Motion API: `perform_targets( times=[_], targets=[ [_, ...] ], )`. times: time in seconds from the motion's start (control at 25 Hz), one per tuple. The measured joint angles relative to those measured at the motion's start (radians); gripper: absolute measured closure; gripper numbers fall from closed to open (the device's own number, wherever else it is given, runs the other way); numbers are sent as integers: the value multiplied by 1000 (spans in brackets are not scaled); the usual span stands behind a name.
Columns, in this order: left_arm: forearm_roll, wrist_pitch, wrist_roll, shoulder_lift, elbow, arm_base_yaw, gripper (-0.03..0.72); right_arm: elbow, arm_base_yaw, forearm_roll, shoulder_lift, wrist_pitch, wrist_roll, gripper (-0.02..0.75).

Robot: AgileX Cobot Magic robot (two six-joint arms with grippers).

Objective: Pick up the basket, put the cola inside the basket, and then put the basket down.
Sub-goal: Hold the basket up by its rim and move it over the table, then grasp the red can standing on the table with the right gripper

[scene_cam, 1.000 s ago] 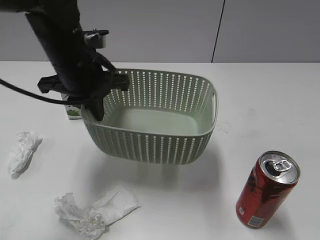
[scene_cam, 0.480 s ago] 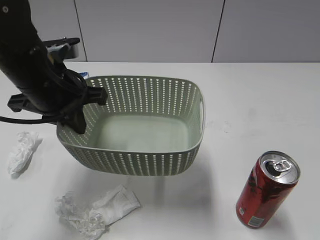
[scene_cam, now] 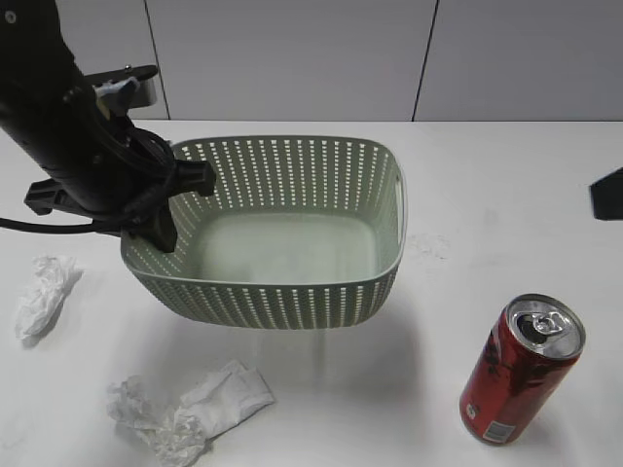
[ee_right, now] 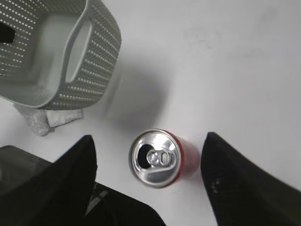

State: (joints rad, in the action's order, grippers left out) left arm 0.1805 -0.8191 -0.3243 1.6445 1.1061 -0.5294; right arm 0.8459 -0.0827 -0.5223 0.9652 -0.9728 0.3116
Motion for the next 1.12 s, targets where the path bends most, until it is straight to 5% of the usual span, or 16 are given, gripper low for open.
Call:
perform_targets(
  times=[0.44, 0.76, 1.12],
  targets=[
    [0, 2, 0, 0, 0, 0, 692, 144, 0, -42, 628, -52, 51, 310],
    [0, -2, 0, 0, 0, 0, 692, 152, 0, -11, 759, -54, 51, 310],
    [0, -2, 0, 0, 0, 0, 692, 239, 0, 79, 637, -124, 32, 130]
  ],
)
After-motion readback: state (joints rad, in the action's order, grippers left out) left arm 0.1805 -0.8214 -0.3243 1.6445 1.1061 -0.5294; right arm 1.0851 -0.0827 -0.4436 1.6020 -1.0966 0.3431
